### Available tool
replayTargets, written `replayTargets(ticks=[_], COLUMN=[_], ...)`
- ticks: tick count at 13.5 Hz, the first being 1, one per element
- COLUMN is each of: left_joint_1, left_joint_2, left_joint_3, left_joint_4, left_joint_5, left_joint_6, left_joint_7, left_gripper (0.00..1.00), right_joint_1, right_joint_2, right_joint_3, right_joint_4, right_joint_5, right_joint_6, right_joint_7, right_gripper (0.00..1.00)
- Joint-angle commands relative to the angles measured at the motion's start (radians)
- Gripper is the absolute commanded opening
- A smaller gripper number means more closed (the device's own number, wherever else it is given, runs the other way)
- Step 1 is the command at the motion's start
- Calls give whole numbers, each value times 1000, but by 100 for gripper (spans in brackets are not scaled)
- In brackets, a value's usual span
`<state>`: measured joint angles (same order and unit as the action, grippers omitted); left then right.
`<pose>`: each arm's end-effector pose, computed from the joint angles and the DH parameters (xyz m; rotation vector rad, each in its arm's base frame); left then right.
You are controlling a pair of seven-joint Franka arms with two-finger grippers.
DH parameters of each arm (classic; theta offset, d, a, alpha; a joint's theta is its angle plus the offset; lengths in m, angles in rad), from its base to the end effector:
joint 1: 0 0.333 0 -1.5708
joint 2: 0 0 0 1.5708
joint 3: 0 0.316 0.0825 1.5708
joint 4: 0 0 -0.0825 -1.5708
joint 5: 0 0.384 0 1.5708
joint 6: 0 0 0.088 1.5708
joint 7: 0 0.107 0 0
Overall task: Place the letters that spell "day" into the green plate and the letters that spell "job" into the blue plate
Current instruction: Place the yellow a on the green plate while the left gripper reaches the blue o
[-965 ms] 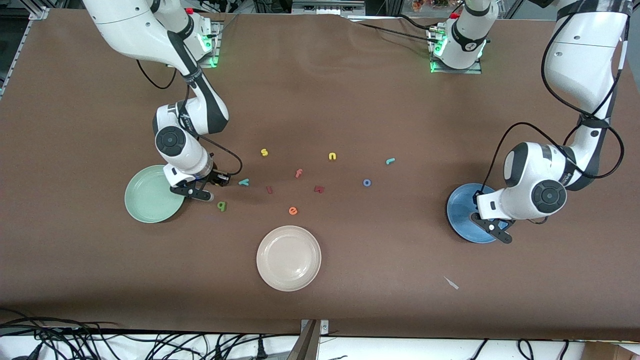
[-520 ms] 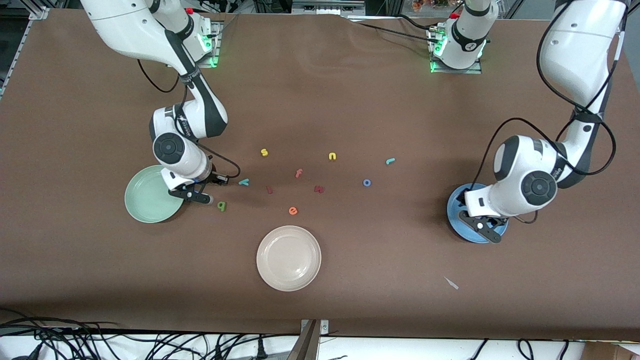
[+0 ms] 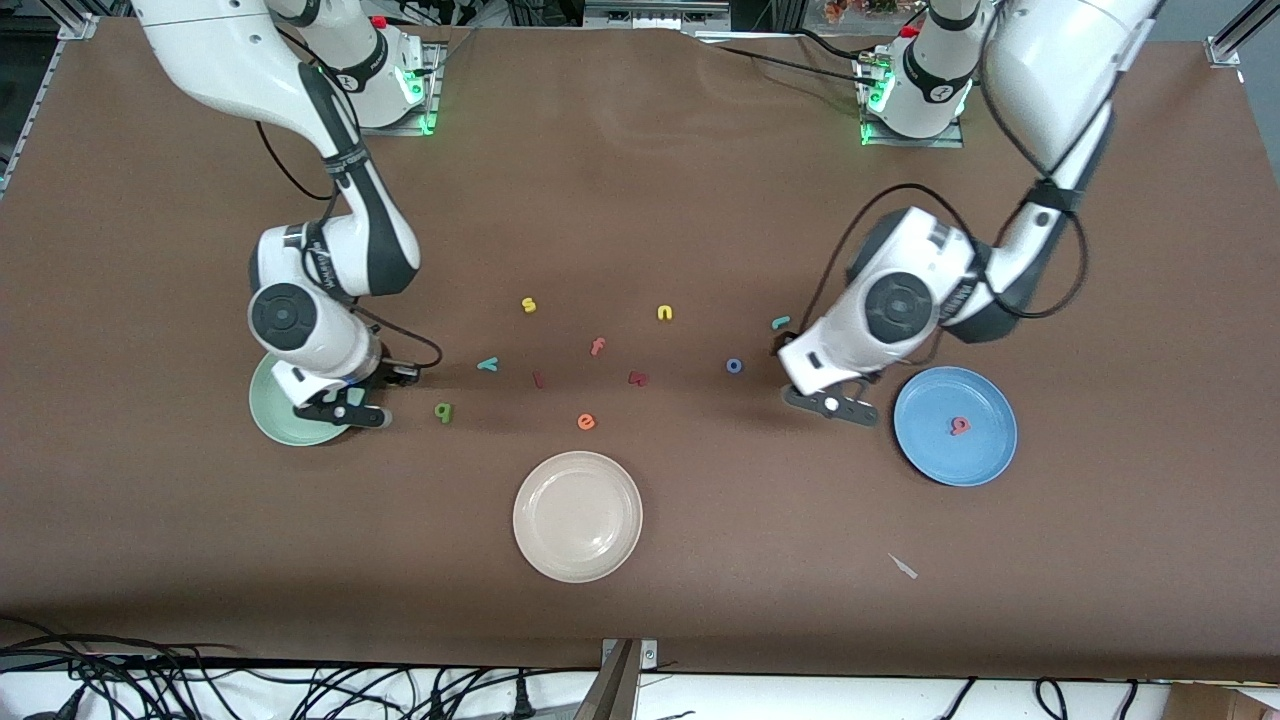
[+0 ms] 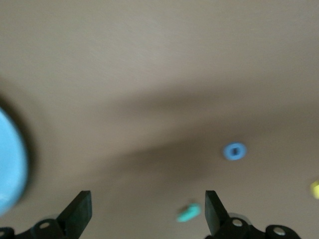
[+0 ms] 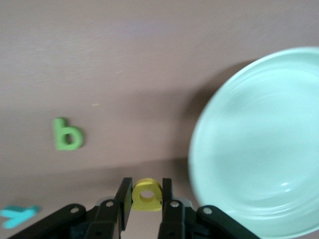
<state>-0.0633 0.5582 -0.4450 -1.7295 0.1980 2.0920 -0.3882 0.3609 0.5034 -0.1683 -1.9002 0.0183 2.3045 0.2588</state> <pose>0.5847 -0.2850 0.2744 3.1145 -0.2928 -0.2367 0.6093 0.1237 0.2303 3.0505 -0.0951 -0.1132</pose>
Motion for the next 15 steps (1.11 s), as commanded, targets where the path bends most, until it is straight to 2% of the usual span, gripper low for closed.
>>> replayTargets(ticks=[1, 2, 4, 5, 6, 7, 8, 10, 13, 15], left_joint_1=[-75, -88, -118, -119, -121, -124, -125, -127, -127, -127], left_joint_2=[48, 67, 110, 121, 123, 126, 137, 152, 166, 186], left_joint_3=[8, 6, 6, 5, 5, 5, 6, 8, 9, 9], left_joint_4=[-1, -2, -25, -50, -64, -61, -52, -51, -51, -51], left_joint_5=[37, 61, 144, 174, 181, 182, 184, 184, 237, 247], left_joint_6=[68, 92, 155, 210, 248, 255, 263, 305, 307, 309], left_joint_7=[-209, -265, -357, -394, -408, -408, -408, -408, -408, -414], left_gripper=[99, 96, 93, 91, 88, 82, 81, 75, 67, 67], right_joint_1=[-2, -2, -48, -77, -88, -85, -79, -68, -66, -66], right_joint_2=[-14, -13, -3, 0, 7, 7, 6, -2, 6, 7], right_joint_3=[-54, -80, -92, -88, -88, -85, -82, -67, -45, -7], right_joint_4=[3, 3, 4, 4, 6, 7, 7, 18, 59, 70], right_joint_5=[11, 12, 12, 14, 14, 17, 31, 78, 89, 89], right_joint_6=[-27, -36, -37, -34, -33, -34, -37, -37, -62, -60], right_joint_7=[-148, -205, -291, -327, -338, -329, -328, -329, -313, -216], right_gripper=[10, 10, 11, 20, 64, 95, 100, 100, 100, 100])
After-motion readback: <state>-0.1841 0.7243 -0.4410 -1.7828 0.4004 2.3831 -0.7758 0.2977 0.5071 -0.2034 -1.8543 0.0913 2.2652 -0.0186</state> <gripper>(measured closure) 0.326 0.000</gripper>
